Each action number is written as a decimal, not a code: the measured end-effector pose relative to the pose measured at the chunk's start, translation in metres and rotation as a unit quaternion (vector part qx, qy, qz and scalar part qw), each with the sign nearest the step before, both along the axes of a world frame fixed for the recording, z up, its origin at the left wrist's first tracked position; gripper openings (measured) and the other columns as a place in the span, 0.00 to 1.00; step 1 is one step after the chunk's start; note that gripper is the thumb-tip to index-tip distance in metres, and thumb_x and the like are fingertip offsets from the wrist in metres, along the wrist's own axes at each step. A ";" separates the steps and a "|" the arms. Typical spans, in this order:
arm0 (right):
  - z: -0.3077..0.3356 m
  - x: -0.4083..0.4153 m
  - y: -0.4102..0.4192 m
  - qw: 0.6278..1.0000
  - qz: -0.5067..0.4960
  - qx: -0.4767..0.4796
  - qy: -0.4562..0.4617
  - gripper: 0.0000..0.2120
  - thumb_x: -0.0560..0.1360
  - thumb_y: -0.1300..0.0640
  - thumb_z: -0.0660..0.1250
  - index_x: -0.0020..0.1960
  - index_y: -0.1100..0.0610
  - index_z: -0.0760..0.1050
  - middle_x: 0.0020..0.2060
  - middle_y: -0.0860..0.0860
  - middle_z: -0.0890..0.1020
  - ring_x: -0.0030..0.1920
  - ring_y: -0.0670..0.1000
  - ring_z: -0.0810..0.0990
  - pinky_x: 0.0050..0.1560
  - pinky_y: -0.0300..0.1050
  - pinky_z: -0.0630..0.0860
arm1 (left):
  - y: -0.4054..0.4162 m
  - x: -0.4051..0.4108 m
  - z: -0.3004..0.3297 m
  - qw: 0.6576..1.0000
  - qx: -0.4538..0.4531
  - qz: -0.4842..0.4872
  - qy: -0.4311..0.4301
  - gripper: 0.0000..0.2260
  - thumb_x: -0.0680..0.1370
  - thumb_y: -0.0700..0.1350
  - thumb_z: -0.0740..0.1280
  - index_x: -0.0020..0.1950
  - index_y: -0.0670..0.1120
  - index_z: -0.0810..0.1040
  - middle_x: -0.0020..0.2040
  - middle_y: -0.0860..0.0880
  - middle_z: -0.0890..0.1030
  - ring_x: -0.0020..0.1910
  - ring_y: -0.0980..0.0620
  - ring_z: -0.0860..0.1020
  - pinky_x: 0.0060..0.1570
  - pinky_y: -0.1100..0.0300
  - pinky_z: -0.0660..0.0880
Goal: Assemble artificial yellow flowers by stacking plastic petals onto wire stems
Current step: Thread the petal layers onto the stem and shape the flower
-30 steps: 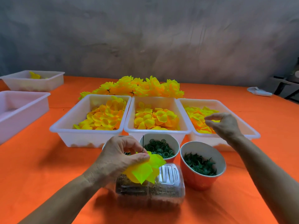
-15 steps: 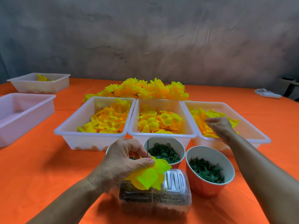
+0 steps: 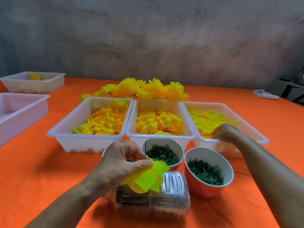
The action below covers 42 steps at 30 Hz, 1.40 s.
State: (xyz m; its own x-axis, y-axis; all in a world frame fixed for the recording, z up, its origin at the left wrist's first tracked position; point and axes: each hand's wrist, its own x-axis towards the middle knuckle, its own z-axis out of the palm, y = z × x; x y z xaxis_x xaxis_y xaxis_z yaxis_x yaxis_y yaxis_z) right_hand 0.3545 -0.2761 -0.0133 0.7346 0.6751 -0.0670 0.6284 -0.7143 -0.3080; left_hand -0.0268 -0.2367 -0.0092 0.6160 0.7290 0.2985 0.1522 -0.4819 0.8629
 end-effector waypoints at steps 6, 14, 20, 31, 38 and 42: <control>0.004 -0.005 0.004 1.000 -0.004 -0.009 0.012 0.08 0.70 0.61 0.71 0.49 0.58 0.83 0.50 0.57 0.83 0.53 0.56 0.80 0.48 0.44 0.75 | -0.001 0.000 0.000 1.000 0.006 0.002 -0.007 0.06 0.64 0.42 0.78 0.31 0.49 0.83 0.34 0.51 0.81 0.37 0.55 0.79 0.40 0.62 0.74; -0.006 -0.007 -0.013 0.984 0.034 0.165 0.058 0.08 0.66 0.63 0.75 0.36 0.51 0.81 0.44 0.53 0.79 0.47 0.54 0.77 0.47 0.44 0.72 | 0.000 0.001 0.001 1.000 -0.003 -0.009 -0.011 0.05 0.61 0.50 0.77 0.31 0.52 0.82 0.35 0.51 0.82 0.36 0.57 0.79 0.39 0.66 0.74; 0.000 -0.004 -0.017 0.923 -0.051 0.376 0.071 0.22 0.69 0.65 0.73 0.61 0.63 0.73 0.49 0.60 0.76 0.52 0.60 0.76 0.54 0.54 0.73 | 0.002 0.001 -0.001 1.000 -0.005 -0.018 -0.014 0.07 0.59 0.54 0.75 0.32 0.52 0.82 0.35 0.52 0.82 0.35 0.59 0.78 0.40 0.65 0.75; 0.008 -0.008 0.005 0.981 -0.011 0.033 -0.193 0.15 0.72 0.50 0.70 0.58 0.46 0.79 0.64 0.55 0.70 0.65 0.60 0.64 0.62 0.52 0.65 | 0.006 0.001 -0.002 1.000 0.000 -0.024 -0.019 0.09 0.59 0.52 0.78 0.31 0.50 0.82 0.35 0.48 0.81 0.36 0.54 0.79 0.42 0.59 0.76; -0.011 -0.010 0.053 0.986 0.058 -0.145 -0.064 0.23 0.77 0.44 0.62 0.71 0.41 0.66 0.71 0.56 0.65 0.73 0.62 0.56 0.70 0.56 0.59 | 0.005 0.000 -0.002 1.000 0.005 -0.026 -0.006 0.06 0.63 0.47 0.78 0.31 0.51 0.82 0.36 0.49 0.81 0.37 0.56 0.78 0.40 0.65 0.73; -0.013 -0.009 0.055 0.989 0.059 -0.132 -0.036 0.17 0.80 0.49 0.58 0.67 0.49 0.72 0.71 0.54 0.67 0.74 0.62 0.55 0.71 0.59 0.56 | 0.004 0.001 -0.002 0.999 0.000 -0.026 -0.022 0.07 0.60 0.53 0.76 0.30 0.52 0.81 0.36 0.49 0.81 0.37 0.55 0.79 0.40 0.66 0.73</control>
